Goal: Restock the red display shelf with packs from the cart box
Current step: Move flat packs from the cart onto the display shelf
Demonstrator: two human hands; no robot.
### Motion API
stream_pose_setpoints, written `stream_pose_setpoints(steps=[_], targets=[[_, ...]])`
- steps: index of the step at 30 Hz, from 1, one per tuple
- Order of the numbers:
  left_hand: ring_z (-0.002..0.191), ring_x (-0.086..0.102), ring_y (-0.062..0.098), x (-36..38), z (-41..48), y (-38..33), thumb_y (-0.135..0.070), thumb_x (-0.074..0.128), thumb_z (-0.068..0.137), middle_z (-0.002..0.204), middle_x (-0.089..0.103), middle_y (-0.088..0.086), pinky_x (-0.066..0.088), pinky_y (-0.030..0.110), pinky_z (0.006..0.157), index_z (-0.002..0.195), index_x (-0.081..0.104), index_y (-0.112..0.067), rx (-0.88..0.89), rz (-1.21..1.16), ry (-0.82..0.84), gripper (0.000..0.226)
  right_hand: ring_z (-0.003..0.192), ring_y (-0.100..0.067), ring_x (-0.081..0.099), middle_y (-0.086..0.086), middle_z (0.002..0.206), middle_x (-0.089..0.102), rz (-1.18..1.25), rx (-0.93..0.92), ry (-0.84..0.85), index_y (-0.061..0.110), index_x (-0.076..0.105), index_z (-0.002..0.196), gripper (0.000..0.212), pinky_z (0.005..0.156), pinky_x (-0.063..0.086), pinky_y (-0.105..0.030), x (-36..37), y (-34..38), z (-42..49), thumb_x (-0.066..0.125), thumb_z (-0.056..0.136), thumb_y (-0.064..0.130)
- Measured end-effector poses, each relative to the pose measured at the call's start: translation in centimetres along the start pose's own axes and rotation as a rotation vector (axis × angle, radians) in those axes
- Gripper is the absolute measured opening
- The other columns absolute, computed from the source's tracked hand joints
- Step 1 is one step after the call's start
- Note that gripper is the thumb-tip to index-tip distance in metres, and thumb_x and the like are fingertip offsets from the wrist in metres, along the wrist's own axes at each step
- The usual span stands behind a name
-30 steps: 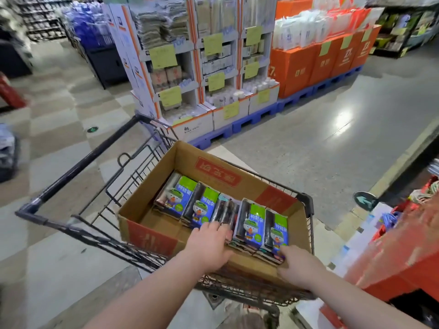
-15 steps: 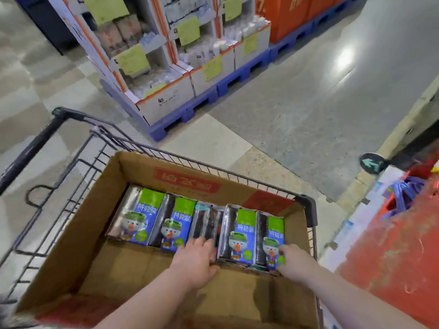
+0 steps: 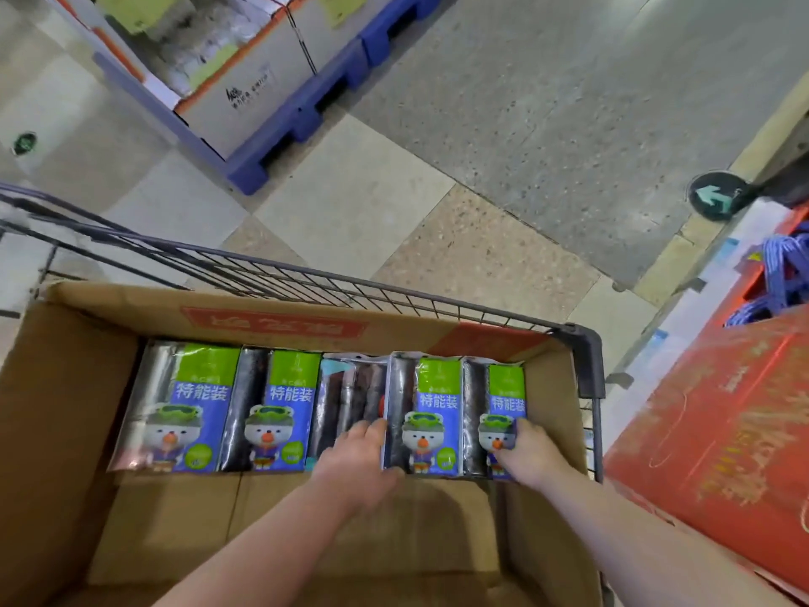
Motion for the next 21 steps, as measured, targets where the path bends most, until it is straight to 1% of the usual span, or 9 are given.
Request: stream_pose_setpoints(steps=[5, 8, 10, 13, 15, 16, 18, 19, 21], targets=[[0.138, 0.035, 0.027, 0.0, 2.6, -0.8, -0.039, 0.056, 0.092, 0.154, 0.027, 0.009, 0.031, 0.034, 0.111, 0.153, 0.012, -0.015, -0.065, -0.261, 0.022, 0.079, 0.132, -0.031, 0.040, -0.019, 0.146, 0.032, 0.177, 0.026, -0.031, 0.001, 0.043, 0.134, 0.058, 0.107, 0.036, -0.032, 1.5, 0.5, 0.6, 0.063, 0.082, 0.019], [0.123, 0.050, 0.025, 0.0, 3.9, -1.1, -0.027, 0.057, 0.094, 0.138, 0.048, 0.007, 0.038, 0.024, 0.092, 0.146, 0.031, -0.012, -0.158, -0.523, 0.002, 0.060, 0.139, -0.026, 0.033, -0.014, 0.152, 0.026, 0.235, 0.029, -0.063, 0.006, 0.037, 0.143, 0.062, 0.111, 0.027, -0.028, 1.7, 0.6, -0.1, 0.061, 0.087, 0.018], [0.108, 0.057, 0.024, 0.3, 4.9, -1.1, -0.024, 0.057, 0.093, 0.124, 0.059, 0.006, 0.042, 0.026, 0.084, 0.138, 0.042, -0.012, -0.242, -0.677, -0.025, 0.049, 0.135, -0.024, 0.038, -0.012, 0.149, 0.029, 0.264, 0.022, -0.086, 0.008, 0.037, 0.143, 0.060, 0.106, 0.028, -0.022, 2.0, 0.2, -0.2, 0.062, 0.088, 0.018], [0.108, 0.060, 0.029, 1.0, 6.4, -0.7, -0.037, 0.066, 0.083, 0.125, 0.060, 0.012, 0.050, 0.035, 0.089, 0.136, 0.045, -0.012, -0.321, -0.840, -0.068, 0.062, 0.122, -0.025, 0.047, -0.011, 0.138, 0.036, 0.339, 0.026, -0.084, 0.010, 0.041, 0.139, 0.058, 0.101, 0.032, -0.022, 2.1, -0.4, -0.5, 0.065, 0.086, 0.013], [0.102, 0.063, 0.028, 1.5, 7.0, -0.2, -0.048, 0.072, 0.063, 0.119, 0.063, 0.011, 0.053, 0.042, 0.090, 0.126, 0.054, -0.015, -0.352, -0.865, -0.089, 0.074, 0.122, -0.026, 0.047, -0.011, 0.135, 0.038, 0.390, 0.038, -0.074, 0.012, 0.038, 0.141, 0.063, 0.103, 0.033, -0.025, 2.0, -0.7, -0.5, 0.066, 0.085, 0.009], [0.096, 0.064, 0.026, 1.3, 6.8, -0.3, -0.047, 0.074, 0.058, 0.112, 0.065, 0.010, 0.054, 0.041, 0.087, 0.118, 0.058, -0.016, -0.359, -0.858, -0.102, 0.070, 0.124, -0.026, 0.045, -0.011, 0.135, 0.038, 0.398, 0.031, -0.070, 0.013, 0.034, 0.144, 0.068, 0.104, 0.032, -0.026, 1.9, -0.7, -0.6, 0.066, 0.084, 0.009], [0.085, 0.064, 0.022, 1.0, 6.3, -0.4, -0.037, 0.079, 0.068, 0.097, 0.066, 0.007, 0.053, 0.034, 0.077, 0.101, 0.060, -0.017, -0.366, -0.793, -0.101, 0.044, 0.127, -0.025, 0.042, -0.010, 0.133, 0.038, 0.411, 0.012, -0.070, 0.015, 0.030, 0.146, 0.075, 0.106, 0.030, -0.027, 2.0, -0.7, -0.5, 0.068, 0.082, 0.010], [0.082, 0.063, 0.022, 0.9, 6.2, -0.3, -0.033, 0.078, 0.074, 0.092, 0.066, 0.006, 0.051, 0.033, 0.074, 0.096, 0.058, -0.017, -0.361, -0.758, -0.112, 0.033, 0.126, -0.025, 0.043, -0.010, 0.132, 0.040, 0.418, 0.005, -0.078, 0.016, 0.032, 0.145, 0.073, 0.105, 0.031, -0.028, 2.1, -0.7, -0.5, 0.069, 0.082, 0.012], [0.080, 0.061, 0.021, 1.0, 6.0, -0.2, -0.029, 0.075, 0.080, 0.088, 0.064, 0.004, 0.048, 0.031, 0.069, 0.091, 0.056, -0.017, -0.363, -0.724, -0.127, 0.025, 0.122, -0.025, 0.048, -0.008, 0.128, 0.049, 0.449, 0.019, -0.093, 0.016, 0.045, 0.135, 0.059, 0.102, 0.036, -0.030, 2.6, -0.8, -0.1, 0.070, 0.082, 0.021]])
Point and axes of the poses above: each hand's wrist, its own z-axis towards the middle knuckle, its own x-axis out of the palm, y = z × x, the point moved 1 cm from there along z, towards the middle knuckle
